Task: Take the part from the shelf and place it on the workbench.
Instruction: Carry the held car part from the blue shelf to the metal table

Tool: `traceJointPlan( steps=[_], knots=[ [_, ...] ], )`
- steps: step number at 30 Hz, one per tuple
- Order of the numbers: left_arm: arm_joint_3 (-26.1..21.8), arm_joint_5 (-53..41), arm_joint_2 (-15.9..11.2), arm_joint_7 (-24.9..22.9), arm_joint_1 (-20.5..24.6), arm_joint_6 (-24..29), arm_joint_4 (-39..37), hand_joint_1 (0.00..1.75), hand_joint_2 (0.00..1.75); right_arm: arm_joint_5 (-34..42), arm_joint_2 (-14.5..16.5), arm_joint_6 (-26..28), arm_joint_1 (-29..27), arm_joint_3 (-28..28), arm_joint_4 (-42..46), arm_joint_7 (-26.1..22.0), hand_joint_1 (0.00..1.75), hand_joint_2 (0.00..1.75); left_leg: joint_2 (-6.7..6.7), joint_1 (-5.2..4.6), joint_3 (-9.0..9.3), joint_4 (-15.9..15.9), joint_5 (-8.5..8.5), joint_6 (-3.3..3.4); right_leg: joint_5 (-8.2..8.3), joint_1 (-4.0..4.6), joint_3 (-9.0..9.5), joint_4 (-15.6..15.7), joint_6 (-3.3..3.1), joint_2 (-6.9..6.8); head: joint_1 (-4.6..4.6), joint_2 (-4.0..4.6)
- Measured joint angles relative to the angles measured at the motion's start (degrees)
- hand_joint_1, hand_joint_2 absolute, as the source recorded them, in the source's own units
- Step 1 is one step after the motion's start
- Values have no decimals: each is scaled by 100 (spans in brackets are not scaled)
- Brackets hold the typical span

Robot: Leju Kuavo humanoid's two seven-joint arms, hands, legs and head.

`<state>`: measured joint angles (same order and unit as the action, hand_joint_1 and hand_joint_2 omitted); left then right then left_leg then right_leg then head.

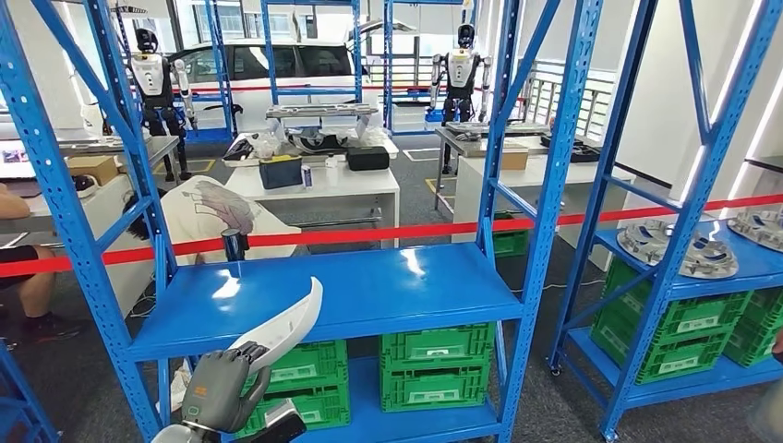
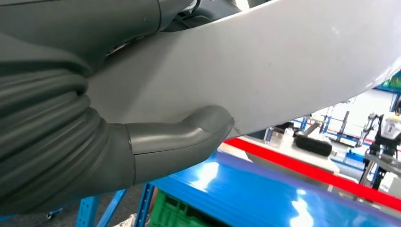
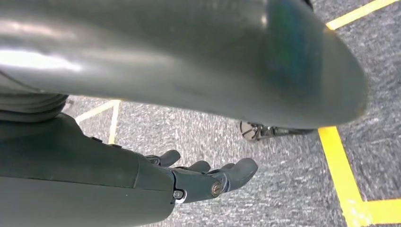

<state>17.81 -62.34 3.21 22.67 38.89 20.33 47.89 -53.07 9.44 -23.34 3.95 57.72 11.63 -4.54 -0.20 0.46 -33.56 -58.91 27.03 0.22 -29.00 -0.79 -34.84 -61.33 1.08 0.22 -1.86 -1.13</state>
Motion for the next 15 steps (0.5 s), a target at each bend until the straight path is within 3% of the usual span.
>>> traceJointPlan(
  steps=[3, 4, 5, 6, 9, 11, 13, 15],
  knots=[
    [0, 0, 5, 2, 1, 0, -1, 175, 175, 0, 0, -10, -1, 0, 0, 1, 0, 0, 11, -15, -2, 6, -1, 75, -487, -1, -499, -1037, 30, 0, 7, -1],
    [0, 0, 7, 2, -5, 0, -5, 175, 175, 0, 0, -13, -4, 0, 0, 2, 0, 0, 13, -24, -3, 2, 2, 81, -546, -1, -639, -1310, 32, 0, 7, -1],
    [0, 0, 7, 2, -9, 0, -8, 175, 175, 0, 0, -13, -7, 0, 0, 2, 0, 0, 12, -30, -3, -4, 6, 85, -493, -1, -688, -1389, 29, 0, 7, -1],
    [0, 0, 7, 1, -10, 0, -10, 175, 175, 0, 0, -10, -8, 0, 0, 2, 0, 0, 11, -32, -1, -11, 10, 85, -340, -1, -630, -1243, 21, 0, 7, -1],
    [0, 0, 7, -1, -7, 0, -5, 175, 175, 0, -1, -2, 0, 0, 1, 0, 0, 0, 5, -41, -2, -32, 35, 45, 151, 10, -114, -173, -20, -4, 7, -1],
    [0, 0, 8, 2, -5, 0, -2, 175, 175, 0, 0, -3, 2, 0, 0, 1, 0, 0, -1, -55, -10, -37, 41, -14, 183, 32, 23, 139, -56, 0, 6, -1],
    [0, 0, 9, 4, -3, 0, 1, 175, 175, 0, 1, -4, 1, 0, 0, 2, 0, 0, -4, -56, -13, -33, 43, -83, 186, 28, 17, 178, -109, 7, 6, -1],
    [0, 0, 7, 4, 5, 0, 9, 175, 175, 0, 2, -2, 0, 0, 1, 1, 0, 0, -4, -46, -96, -199, 169, -147, 204, 5, 33, 210, -176, 7, 2, -1]
  ],
)
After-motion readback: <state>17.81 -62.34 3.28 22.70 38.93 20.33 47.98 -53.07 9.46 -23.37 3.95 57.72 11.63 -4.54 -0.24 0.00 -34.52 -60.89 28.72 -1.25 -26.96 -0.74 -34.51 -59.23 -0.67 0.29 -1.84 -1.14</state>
